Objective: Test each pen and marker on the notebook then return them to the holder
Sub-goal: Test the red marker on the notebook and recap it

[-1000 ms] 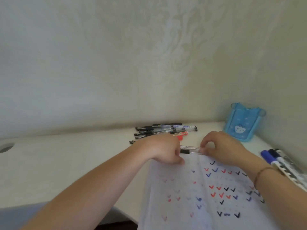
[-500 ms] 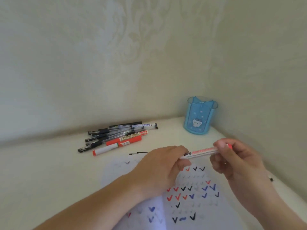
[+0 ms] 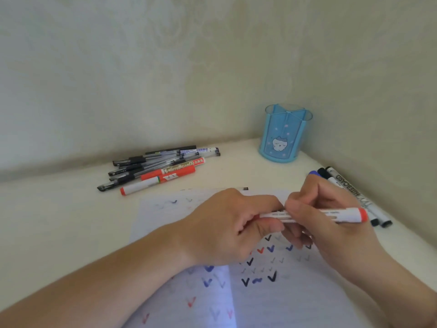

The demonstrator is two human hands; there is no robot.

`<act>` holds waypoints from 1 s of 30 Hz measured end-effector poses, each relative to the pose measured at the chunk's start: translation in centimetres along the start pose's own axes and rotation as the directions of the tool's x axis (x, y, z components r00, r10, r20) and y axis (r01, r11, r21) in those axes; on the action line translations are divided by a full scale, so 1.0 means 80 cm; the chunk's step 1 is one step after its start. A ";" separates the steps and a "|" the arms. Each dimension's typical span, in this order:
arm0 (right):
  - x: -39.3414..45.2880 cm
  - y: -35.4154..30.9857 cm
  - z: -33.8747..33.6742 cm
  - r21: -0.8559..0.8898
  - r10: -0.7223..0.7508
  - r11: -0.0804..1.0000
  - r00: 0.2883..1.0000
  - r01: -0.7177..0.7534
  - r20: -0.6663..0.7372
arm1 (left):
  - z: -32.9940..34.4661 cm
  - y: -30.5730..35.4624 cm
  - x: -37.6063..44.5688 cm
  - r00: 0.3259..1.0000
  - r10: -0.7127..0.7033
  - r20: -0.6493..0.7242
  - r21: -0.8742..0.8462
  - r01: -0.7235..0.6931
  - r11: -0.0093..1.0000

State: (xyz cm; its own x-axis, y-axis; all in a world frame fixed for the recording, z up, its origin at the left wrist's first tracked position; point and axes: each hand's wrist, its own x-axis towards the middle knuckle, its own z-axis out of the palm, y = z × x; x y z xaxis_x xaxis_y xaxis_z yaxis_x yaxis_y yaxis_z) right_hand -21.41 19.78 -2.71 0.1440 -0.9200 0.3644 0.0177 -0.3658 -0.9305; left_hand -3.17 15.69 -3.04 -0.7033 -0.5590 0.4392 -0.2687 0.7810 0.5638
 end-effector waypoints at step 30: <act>-0.011 0.012 -0.012 -0.380 0.185 0.913 0.981 -0.148 0.062 | -0.010 -0.043 -0.001 0.980 -0.159 -0.116 -0.105 0.147 0.983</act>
State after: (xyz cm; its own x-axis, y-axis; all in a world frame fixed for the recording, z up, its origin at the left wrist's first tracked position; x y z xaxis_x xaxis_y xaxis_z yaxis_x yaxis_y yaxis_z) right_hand -22.42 20.09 -3.91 0.2056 -0.9613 0.1833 -0.3811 -0.2512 -0.8897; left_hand -1.66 12.83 -4.47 -0.5702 -0.7049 0.4219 -0.2986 0.6563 0.6929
